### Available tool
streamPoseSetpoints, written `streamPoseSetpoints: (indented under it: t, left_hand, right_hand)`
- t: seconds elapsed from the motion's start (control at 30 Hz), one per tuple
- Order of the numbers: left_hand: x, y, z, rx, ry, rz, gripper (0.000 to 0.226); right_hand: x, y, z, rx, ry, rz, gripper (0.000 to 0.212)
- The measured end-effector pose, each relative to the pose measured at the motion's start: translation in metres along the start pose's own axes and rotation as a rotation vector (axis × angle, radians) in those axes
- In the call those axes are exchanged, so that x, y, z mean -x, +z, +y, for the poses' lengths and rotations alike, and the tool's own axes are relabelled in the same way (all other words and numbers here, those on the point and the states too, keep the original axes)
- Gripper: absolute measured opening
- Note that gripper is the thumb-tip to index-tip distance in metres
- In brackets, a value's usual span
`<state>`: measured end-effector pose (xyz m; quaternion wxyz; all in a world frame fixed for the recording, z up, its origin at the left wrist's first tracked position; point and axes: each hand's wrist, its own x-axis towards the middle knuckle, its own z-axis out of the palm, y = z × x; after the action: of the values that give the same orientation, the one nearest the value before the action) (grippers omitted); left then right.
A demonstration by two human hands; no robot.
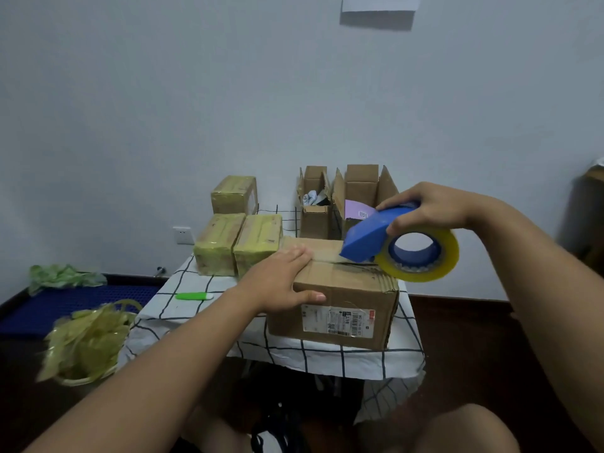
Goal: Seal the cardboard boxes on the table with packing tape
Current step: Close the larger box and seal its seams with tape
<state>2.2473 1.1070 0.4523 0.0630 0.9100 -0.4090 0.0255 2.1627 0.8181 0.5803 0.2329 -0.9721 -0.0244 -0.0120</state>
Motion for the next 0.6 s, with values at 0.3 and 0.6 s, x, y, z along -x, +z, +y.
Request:
streamPoseSetpoints:
  t: [0.3, 0.6]
  left_hand:
    - [-0.004, 0.0, 0.001, -0.042, 0.002, -0.049, 0.093]
    - [-0.009, -0.009, 0.024, -0.196, 0.012, -0.078, 0.104]
  right_hand:
    - [0.004, 0.009, 0.005, 0.017, -0.002, 0.056, 0.043]
    - [0.006, 0.014, 0.007, -0.04, 0.012, 0.075, 0.044]
